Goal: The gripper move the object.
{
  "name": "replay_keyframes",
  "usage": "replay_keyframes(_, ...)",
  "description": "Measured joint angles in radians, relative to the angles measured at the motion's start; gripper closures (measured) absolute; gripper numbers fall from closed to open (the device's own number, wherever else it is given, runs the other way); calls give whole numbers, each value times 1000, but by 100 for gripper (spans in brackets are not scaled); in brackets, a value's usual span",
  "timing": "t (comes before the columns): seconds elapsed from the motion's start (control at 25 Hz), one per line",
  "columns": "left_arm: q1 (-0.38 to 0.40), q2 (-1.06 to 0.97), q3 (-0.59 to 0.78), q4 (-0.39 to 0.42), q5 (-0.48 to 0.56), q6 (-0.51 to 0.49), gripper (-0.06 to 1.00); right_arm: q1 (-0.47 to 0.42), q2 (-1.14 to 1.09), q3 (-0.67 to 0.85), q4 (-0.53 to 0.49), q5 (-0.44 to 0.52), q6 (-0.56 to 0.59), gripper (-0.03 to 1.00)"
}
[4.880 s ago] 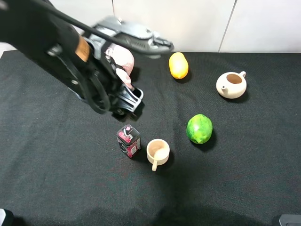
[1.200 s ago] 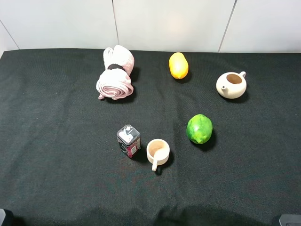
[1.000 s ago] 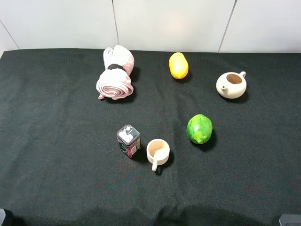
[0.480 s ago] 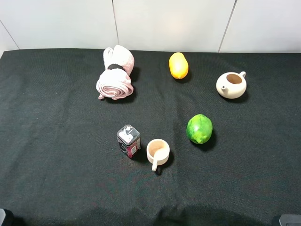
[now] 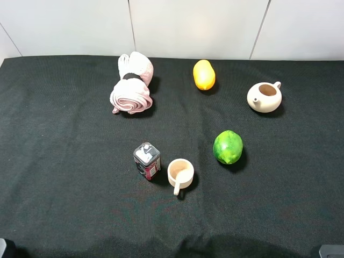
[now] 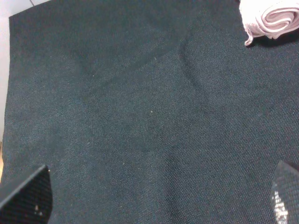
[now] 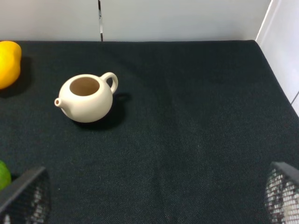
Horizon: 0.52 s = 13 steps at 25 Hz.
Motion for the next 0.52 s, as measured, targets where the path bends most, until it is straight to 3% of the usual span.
replay_keyframes(0.52, 0, 0, 0, 0, 0, 0, -5, 0, 0, 0, 0, 0, 0, 27)
